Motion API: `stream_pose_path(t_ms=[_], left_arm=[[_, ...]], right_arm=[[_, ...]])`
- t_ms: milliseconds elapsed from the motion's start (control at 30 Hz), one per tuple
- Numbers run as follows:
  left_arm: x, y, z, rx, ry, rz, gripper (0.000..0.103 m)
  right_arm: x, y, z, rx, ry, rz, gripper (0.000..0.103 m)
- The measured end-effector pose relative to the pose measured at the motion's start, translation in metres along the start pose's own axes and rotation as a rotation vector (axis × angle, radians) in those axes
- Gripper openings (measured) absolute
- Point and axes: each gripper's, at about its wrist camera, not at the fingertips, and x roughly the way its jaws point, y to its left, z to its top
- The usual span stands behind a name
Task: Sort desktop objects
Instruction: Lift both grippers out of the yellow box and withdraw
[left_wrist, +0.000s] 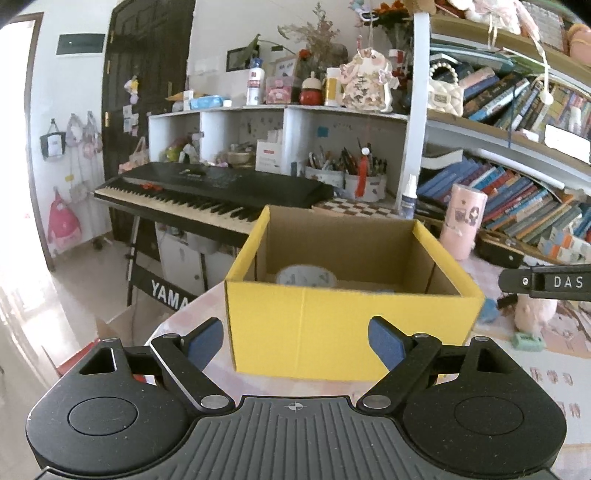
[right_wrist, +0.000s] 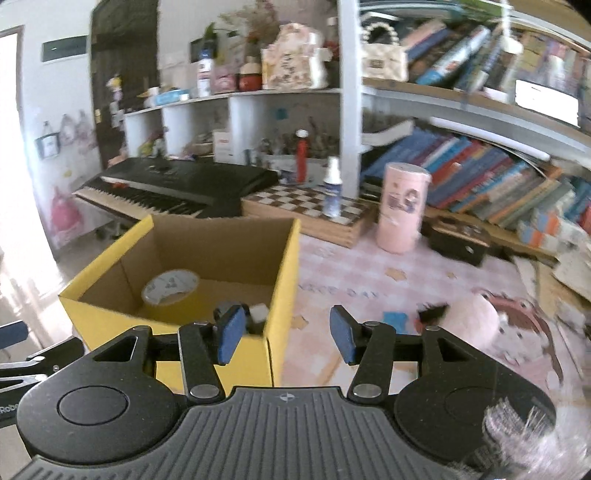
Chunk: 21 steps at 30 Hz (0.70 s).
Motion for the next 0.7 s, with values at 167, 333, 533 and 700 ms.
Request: stream_pose_path(t_ms=[167, 333, 533, 700], left_arm=[[-0.013, 0.002, -0.011, 0.033, 0.01, -0.011, 0.088], [-0.02, 0.008, -0.019, 0.045, 0.036, -0.016, 0.088], [-0.025, 0.012, -0.028, 0.042, 0.071, -0.032, 0.094], [-0.027, 0.008, -0.037, 0.088, 0.106, -0.034, 0.094]], right_arm=[[-0.016, -0.002, -0.026, 0.054, 0.031, -0.079, 0.051], [-0.031, 0.007, -0.052, 0.089, 0.066, -0.116, 0.051], [-0.049, 0.031, -0.078, 0.074, 0.084, -0.121, 0.059], [-0.054, 0.045, -0.092, 0.036, 0.127, -0.095, 0.066]])
